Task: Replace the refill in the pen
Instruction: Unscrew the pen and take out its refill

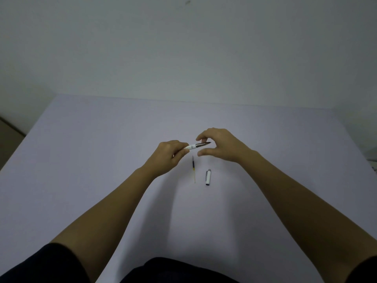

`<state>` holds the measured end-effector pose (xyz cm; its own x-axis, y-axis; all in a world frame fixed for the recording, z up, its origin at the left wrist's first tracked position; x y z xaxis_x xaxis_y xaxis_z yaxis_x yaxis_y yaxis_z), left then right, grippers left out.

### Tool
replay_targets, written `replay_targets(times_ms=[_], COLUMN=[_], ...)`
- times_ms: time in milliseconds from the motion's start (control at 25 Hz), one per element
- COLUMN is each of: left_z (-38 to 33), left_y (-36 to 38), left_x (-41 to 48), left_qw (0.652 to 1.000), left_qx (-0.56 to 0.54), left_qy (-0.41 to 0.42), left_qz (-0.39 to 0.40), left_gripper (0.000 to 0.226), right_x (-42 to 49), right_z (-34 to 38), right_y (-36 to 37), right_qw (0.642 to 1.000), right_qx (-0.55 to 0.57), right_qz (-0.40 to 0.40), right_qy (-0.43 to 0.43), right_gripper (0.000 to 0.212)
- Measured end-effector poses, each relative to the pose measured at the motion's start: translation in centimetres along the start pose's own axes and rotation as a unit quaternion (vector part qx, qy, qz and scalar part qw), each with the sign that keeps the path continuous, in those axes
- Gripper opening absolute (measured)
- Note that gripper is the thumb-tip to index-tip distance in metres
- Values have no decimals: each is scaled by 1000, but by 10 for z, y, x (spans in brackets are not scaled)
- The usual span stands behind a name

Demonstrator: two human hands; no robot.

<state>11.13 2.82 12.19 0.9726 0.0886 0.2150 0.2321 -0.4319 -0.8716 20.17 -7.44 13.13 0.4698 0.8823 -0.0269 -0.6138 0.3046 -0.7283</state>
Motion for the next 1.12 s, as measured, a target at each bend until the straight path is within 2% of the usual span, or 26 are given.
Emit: replay_targets(times_ms=[80,200,320,440,560,640,800,920,1000,1120], left_z=[0,-1,-1,3,4,4,6,6,6,8], left_y=[1,3,5,7,8,10,12,10,9,10], left_x=[1,1,2,-1,-3,-4,-3,-3,-3,-4], left_qw=[1000,1000,1000,1000,1000,1000,999,1000,999,999], left_qx=[9,19,14,7,-13,-14,-11,-16,-21,-24], left_qy=[8,15,9,-4,-20,-23,-26,-26,-29,-29], left_qz=[5,11,10,14,12,11,15,8,4,3], left_gripper=[18,19,20,20,19,19,19,19,18,16], right_x=[1,0,0,1,-1,-1,3,2,1,1], right_z=[-5,-2,-2,-8,-2,2,-7,0,2,-8], right_y=[3,1,-2,-1,-5,-3,3,-2,-2,-1], right_qw=[1000,1000,1000,999,1000,1000,998,1000,1000,998], right_qx=[-9,-6,5,-14,-9,-8,-28,-7,3,-13], right_qz=[18,11,3,21,6,7,39,16,14,30], right_qy=[22,11,8,32,-3,-16,40,9,6,48], right_gripper=[25,14,24,23,15,22,24,16,31,28])
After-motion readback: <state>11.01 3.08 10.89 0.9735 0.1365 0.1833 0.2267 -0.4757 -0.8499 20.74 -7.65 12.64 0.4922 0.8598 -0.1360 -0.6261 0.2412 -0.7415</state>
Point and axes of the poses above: each hand's wrist, its own x-axis towards the middle knuckle, its own y-axis out of the palm, z = x × y, the point moved 8 cm from there along x, towards the middle knuckle, and after that the axes turned 13 degrees about x, right-handed, at the moved point
